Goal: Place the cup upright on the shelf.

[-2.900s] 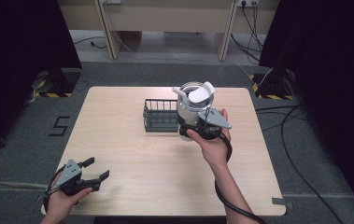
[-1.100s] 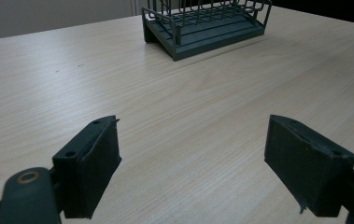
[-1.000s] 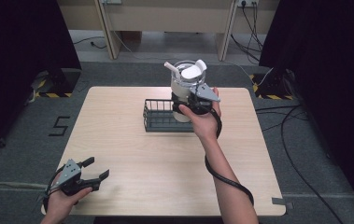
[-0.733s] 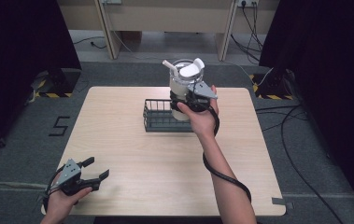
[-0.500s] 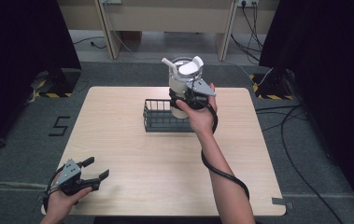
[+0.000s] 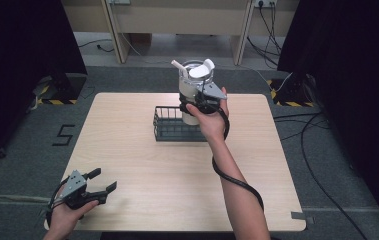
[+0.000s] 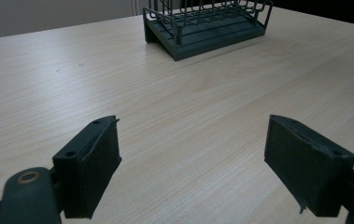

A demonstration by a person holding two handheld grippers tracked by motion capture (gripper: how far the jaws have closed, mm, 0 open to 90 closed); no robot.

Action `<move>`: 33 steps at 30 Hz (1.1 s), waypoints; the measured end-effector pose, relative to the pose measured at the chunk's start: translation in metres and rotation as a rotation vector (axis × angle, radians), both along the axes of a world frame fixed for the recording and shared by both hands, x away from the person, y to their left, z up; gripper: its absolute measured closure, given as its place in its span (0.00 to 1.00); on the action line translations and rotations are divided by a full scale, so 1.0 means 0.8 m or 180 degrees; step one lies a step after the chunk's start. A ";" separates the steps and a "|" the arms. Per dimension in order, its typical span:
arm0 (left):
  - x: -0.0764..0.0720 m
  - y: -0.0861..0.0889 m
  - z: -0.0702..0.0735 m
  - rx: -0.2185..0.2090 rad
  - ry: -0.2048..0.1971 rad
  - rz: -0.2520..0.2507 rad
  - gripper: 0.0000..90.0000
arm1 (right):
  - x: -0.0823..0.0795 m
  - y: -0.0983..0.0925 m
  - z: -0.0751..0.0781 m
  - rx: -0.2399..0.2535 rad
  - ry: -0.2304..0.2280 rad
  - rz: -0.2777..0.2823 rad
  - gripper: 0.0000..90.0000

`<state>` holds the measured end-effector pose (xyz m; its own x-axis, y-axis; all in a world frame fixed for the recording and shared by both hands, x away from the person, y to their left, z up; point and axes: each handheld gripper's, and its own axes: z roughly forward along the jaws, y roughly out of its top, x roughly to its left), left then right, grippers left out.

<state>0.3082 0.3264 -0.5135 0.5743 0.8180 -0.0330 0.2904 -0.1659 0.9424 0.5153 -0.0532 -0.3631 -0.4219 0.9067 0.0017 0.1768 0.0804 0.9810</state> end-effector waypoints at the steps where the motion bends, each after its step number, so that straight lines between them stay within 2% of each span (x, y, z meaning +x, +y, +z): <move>1: 0.000 0.000 0.000 -0.0001 0.0000 0.0001 0.19 | 0.001 0.001 0.000 0.0002 0.0005 0.0004 0.12; 22: 0.000 0.001 0.000 -0.0017 0.0011 0.0004 0.19 | 0.026 0.014 -0.005 0.0017 0.0063 -0.0011 0.12; 33: 0.000 0.001 0.000 -0.0016 0.0013 -0.0001 0.19 | 0.038 0.021 -0.016 -0.0003 0.0144 -0.0024 0.12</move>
